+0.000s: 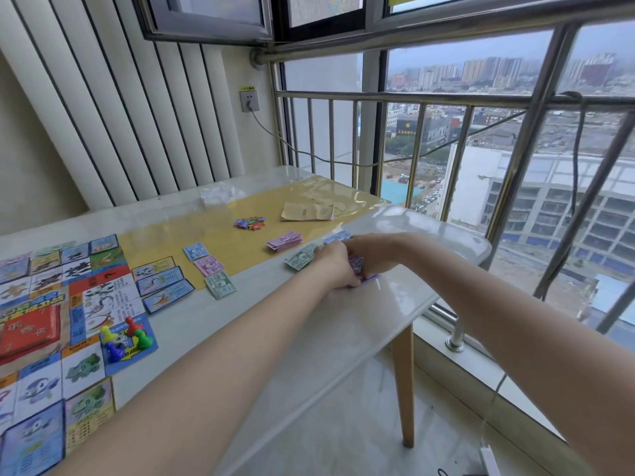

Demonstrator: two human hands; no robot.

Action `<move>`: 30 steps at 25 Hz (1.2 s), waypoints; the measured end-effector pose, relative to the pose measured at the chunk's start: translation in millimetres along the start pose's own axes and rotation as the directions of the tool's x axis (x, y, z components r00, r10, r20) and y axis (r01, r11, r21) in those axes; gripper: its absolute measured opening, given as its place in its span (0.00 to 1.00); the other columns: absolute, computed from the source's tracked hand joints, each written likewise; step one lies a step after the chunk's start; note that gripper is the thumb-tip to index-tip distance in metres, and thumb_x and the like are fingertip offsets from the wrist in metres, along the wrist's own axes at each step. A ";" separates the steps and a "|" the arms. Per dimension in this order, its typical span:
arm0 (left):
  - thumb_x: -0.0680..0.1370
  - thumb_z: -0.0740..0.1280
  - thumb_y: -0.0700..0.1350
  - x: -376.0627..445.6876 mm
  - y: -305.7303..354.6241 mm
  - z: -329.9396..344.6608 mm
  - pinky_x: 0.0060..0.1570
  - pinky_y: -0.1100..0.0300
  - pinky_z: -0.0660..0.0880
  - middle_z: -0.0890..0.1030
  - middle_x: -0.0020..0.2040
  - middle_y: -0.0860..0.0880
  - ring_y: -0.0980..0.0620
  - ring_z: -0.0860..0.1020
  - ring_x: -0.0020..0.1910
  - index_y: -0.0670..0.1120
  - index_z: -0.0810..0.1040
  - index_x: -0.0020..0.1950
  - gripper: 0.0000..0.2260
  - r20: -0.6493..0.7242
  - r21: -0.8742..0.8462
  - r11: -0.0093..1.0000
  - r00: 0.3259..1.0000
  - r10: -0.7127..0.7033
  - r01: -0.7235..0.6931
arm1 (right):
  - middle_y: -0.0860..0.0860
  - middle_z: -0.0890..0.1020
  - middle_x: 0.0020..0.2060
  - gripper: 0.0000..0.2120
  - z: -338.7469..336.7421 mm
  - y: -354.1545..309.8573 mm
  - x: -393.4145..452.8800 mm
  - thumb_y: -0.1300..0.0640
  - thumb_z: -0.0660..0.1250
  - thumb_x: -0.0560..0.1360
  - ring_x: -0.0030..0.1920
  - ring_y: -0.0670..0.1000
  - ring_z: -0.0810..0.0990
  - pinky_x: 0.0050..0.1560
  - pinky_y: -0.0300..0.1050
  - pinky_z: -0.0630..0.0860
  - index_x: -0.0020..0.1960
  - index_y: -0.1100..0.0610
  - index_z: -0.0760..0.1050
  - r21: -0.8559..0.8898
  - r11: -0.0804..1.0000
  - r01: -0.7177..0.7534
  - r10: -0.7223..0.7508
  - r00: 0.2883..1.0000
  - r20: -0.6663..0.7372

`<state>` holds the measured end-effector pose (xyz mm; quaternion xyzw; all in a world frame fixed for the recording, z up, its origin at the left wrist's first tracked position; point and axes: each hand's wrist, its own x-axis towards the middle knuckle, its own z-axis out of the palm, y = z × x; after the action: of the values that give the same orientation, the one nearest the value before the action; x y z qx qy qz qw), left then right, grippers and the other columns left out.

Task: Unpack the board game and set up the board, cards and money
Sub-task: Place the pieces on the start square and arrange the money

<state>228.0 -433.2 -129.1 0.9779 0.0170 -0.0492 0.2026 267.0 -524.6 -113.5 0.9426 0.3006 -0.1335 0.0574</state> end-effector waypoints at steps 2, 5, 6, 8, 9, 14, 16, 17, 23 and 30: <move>0.71 0.71 0.43 -0.6 -2.2 0.3 0.48 0.59 0.72 0.76 0.60 0.42 0.45 0.75 0.58 0.41 0.70 0.63 0.23 0.007 -0.034 0.999 1.000 0.025 -0.025 | 0.58 0.74 0.59 0.24 -3.3 1.3 -2.0 0.63 0.64 0.73 0.53 0.56 0.74 0.45 0.42 0.67 0.67 0.58 0.65 0.019 0.999 -0.034 0.033 0.998 0.047; 0.70 0.72 0.42 -1.5 -6.7 -2.2 0.46 0.59 0.71 0.77 0.60 0.43 0.45 0.76 0.57 0.43 0.70 0.64 0.24 0.023 -0.036 0.999 0.999 0.031 -0.030 | 0.58 0.70 0.59 0.22 -4.0 -1.9 -4.0 0.59 0.63 0.75 0.50 0.55 0.72 0.49 0.46 0.71 0.68 0.57 0.66 -0.038 0.998 -0.056 0.058 0.997 0.048; 0.70 0.71 0.42 -1.6 -7.6 -3.1 0.46 0.59 0.71 0.77 0.60 0.43 0.45 0.76 0.57 0.43 0.70 0.64 0.24 0.026 -0.011 0.999 0.999 0.030 -0.030 | 0.58 0.70 0.58 0.20 -3.0 -2.7 -3.8 0.58 0.63 0.75 0.48 0.54 0.71 0.51 0.46 0.72 0.67 0.58 0.67 -0.031 0.998 -0.050 0.051 0.999 0.018; 0.71 0.70 0.44 -4.2 -5.6 -3.4 0.51 0.57 0.71 0.76 0.61 0.43 0.45 0.74 0.59 0.42 0.69 0.64 0.23 0.022 0.094 0.995 0.999 0.030 -0.032 | 0.56 0.73 0.51 0.17 -2.0 -1.7 -4.0 0.57 0.63 0.76 0.42 0.52 0.70 0.45 0.37 0.73 0.63 0.61 0.70 0.004 0.999 -0.036 0.036 0.999 -0.002; 0.72 0.69 0.46 -6.3 -3.3 -3.1 0.54 0.56 0.71 0.75 0.62 0.43 0.44 0.73 0.61 0.41 0.68 0.64 0.24 0.013 0.139 0.990 0.999 0.030 -0.032 | 0.54 0.73 0.44 0.16 -4.8 -0.7 -6.0 0.58 0.63 0.76 0.39 0.51 0.70 0.40 0.34 0.70 0.61 0.62 0.72 0.053 0.997 -0.063 0.062 0.998 0.004; 0.76 0.66 0.43 -8.2 4.1 1.1 0.58 0.52 0.70 0.70 0.66 0.38 0.41 0.70 0.65 0.38 0.58 0.69 0.27 -0.017 0.072 0.997 1.000 -0.004 0.006 | 0.53 0.69 0.35 0.04 -14.4 11.5 -12.9 0.67 0.57 0.76 0.44 0.55 0.70 0.30 0.37 0.62 0.45 0.63 0.70 0.233 0.943 -0.237 0.281 0.944 -0.175; 0.77 0.62 0.40 -6.1 2.4 1.1 0.57 0.53 0.70 0.70 0.66 0.38 0.41 0.70 0.65 0.38 0.57 0.70 0.24 -0.038 0.053 0.998 0.999 -0.026 0.028 | 0.53 0.67 0.32 0.09 -12.3 14.1 -12.7 0.68 0.55 0.75 0.38 0.54 0.69 0.28 0.37 0.60 0.37 0.62 0.67 0.272 0.928 -0.255 0.307 0.936 -0.171; 0.77 0.62 0.39 -4.8 1.1 0.0 0.57 0.53 0.70 0.70 0.66 0.38 0.41 0.70 0.65 0.38 0.58 0.70 0.24 -0.045 0.058 0.998 0.999 -0.021 0.024 | 0.53 0.68 0.31 0.10 -8.8 17.7 -10.8 0.68 0.55 0.74 0.34 0.53 0.70 0.28 0.38 0.62 0.35 0.60 0.65 0.309 0.914 -0.264 0.319 0.937 -0.143; 0.80 0.58 0.47 -1.0 -10.6 5.0 0.65 0.53 0.62 0.66 0.65 0.40 0.41 0.63 0.67 0.45 0.70 0.68 0.17 0.014 0.225 0.966 0.992 0.127 -0.127 | 0.58 0.72 0.34 0.08 4.6 28.5 -9.0 0.70 0.54 0.73 0.39 0.56 0.74 0.35 0.42 0.73 0.42 0.64 0.71 0.601 0.770 -0.214 0.386 0.906 -0.171; 0.74 0.68 0.49 1.2 -8.5 4.6 0.48 0.58 0.70 0.78 0.56 0.43 0.44 0.75 0.56 0.41 0.79 0.54 0.14 -0.116 0.068 0.990 0.985 0.130 -0.123 | 0.55 0.73 0.39 0.11 -3.9 29.6 -13.6 0.68 0.56 0.75 0.40 0.52 0.71 0.37 0.39 0.67 0.51 0.62 0.75 0.572 0.796 -0.196 0.245 0.969 -0.010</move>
<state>228.4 -427.3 -136.8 0.9839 -0.0344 0.0224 0.1740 274.4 -555.5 -105.1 0.9501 0.1376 -0.1696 -0.2228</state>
